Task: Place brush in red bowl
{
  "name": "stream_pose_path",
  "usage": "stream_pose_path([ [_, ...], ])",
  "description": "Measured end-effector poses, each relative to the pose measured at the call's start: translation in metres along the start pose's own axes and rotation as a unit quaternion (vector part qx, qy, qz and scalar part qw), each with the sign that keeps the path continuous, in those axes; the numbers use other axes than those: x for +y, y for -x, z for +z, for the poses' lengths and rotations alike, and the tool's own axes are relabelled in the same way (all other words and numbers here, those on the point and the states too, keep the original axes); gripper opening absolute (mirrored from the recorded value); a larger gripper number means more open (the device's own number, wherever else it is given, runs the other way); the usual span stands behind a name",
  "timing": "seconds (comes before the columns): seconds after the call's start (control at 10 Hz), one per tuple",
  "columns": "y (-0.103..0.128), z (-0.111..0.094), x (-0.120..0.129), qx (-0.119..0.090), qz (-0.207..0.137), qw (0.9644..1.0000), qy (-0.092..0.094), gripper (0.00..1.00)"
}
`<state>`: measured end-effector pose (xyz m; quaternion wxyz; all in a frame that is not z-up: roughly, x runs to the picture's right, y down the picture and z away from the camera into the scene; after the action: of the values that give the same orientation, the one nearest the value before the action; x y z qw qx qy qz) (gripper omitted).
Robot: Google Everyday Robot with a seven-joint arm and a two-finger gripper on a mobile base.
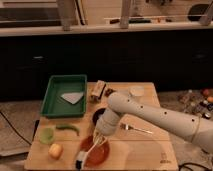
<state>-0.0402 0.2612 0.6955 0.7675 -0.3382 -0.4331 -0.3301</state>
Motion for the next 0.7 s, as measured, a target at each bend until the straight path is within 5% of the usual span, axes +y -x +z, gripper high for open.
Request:
stream_pose_path([
  [0.4, -0.0036, 0.0045, -0.0080, -0.012, 0.011, 0.9999, 0.002, 0.00],
  [0.7, -0.0074, 0.0061, -0.0081, -0.024, 0.020, 0.9995, 0.003, 0.22],
])
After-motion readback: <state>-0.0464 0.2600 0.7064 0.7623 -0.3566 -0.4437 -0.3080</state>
